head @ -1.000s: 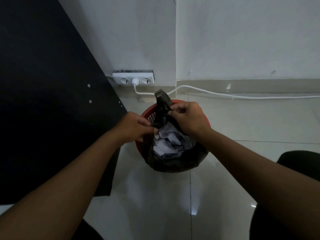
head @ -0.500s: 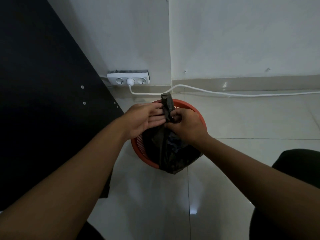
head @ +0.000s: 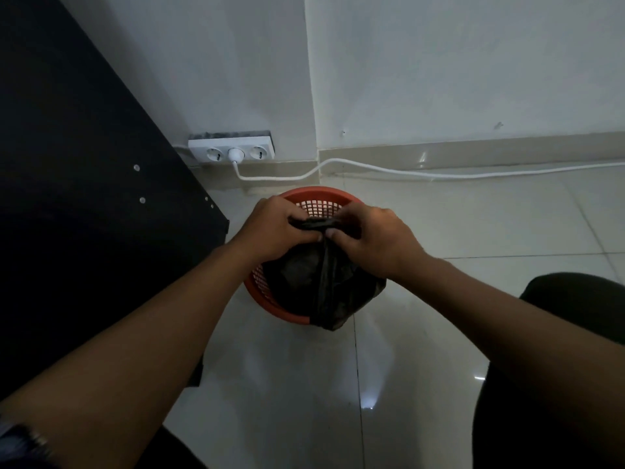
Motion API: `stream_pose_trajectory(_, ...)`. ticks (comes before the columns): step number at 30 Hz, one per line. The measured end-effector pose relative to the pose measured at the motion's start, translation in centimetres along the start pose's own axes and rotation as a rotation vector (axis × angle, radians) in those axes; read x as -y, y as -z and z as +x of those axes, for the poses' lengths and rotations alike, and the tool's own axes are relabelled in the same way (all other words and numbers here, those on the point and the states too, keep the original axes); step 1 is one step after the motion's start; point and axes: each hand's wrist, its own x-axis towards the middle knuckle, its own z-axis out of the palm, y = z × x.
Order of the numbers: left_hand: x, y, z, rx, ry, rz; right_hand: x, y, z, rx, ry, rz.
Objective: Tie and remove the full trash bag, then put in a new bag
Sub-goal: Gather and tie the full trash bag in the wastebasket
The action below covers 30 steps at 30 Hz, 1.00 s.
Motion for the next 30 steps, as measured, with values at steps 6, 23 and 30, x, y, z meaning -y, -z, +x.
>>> stream_pose_trajectory(6, -0.4, 0.0, 0.4, -0.079, 0.135, -0.023, 1.8, -1.4, -4.0, 0.183, 0.005, -0.472)
stream_pose_trajectory(23, -0.3, 0.7, -1.5, 0.131, 0.259, -0.411, 2.8, -1.5, 3.2, -0.06, -0.595, 0.787)
stream_pose_trajectory(30, 1.1, -0.5, -0.8, -0.163, 0.211, -0.305, 2.7, -0.9, 2.3, -0.016, -0.283, 0.874)
